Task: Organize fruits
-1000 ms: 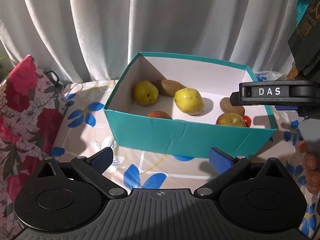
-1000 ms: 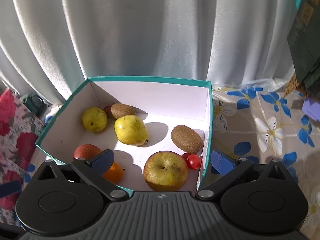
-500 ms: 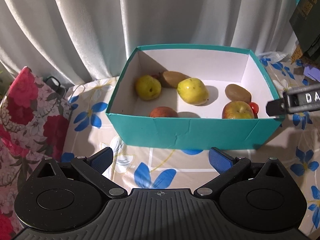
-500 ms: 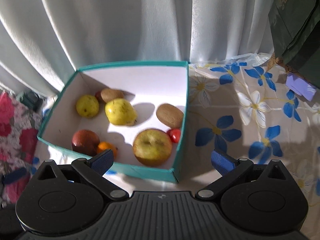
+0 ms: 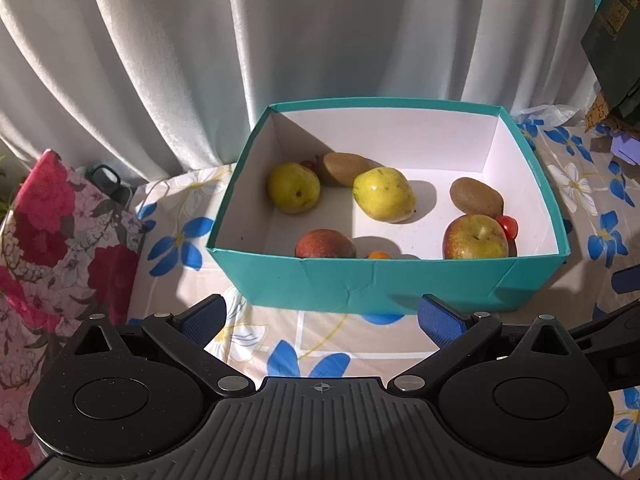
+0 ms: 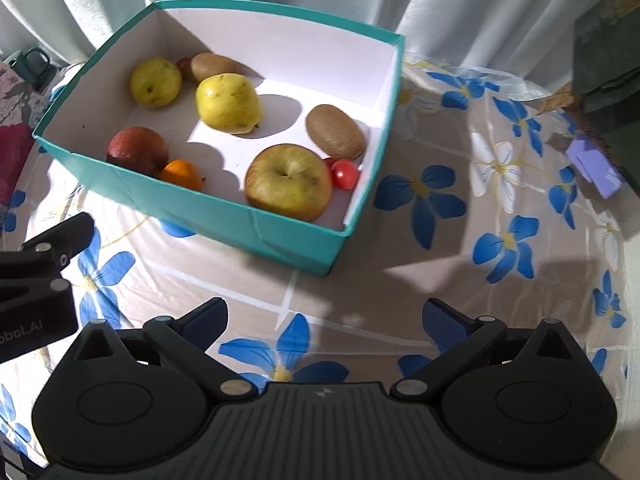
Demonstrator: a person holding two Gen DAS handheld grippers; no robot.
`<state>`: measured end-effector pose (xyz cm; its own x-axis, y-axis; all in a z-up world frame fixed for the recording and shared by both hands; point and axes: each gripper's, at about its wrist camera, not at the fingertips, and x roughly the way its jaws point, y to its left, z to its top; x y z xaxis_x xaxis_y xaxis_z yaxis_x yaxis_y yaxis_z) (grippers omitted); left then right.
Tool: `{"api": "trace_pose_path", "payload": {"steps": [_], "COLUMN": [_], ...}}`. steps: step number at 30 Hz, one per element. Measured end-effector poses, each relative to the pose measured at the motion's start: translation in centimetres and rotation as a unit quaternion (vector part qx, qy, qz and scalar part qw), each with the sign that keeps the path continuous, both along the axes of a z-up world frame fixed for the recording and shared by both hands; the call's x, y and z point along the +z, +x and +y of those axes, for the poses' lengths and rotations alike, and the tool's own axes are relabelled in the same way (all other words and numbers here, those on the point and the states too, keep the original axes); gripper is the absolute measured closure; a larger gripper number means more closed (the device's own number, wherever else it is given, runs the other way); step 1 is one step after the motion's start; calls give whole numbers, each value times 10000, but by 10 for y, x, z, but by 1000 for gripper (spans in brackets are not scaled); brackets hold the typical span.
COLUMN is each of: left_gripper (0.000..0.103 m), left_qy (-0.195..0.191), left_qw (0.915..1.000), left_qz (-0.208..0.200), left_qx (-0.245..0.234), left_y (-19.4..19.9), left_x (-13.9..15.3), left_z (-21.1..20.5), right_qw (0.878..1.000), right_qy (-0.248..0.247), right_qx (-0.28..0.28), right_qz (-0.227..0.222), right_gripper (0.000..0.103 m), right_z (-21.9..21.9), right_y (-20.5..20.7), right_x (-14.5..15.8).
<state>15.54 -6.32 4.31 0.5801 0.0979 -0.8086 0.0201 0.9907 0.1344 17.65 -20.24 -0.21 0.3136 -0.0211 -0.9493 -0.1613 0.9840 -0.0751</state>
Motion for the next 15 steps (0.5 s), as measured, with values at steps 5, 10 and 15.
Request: {"api": "trace_pose_path", "payload": {"steps": [5, 10, 15], "left_gripper": [0, 0, 0], "left_qy": [-44, -12, -255], "left_qw": [9999, 9998, 9990], "left_qz": [91, 178, 377], "left_qx": [-4, -52, -24], "left_y": [8, 19, 35], "left_x": [1, 1, -1], "left_z": [0, -2, 1], "right_qw": [9999, 9998, 9997], "right_qy": [115, 160, 210], "right_qx": [70, 61, 43], "right_qz": [60, 97, 132], "right_gripper": [0, 0, 0], "right_z": [8, 10, 10], "right_y": [4, 12, 20], "right_x": [2, 5, 4]}}
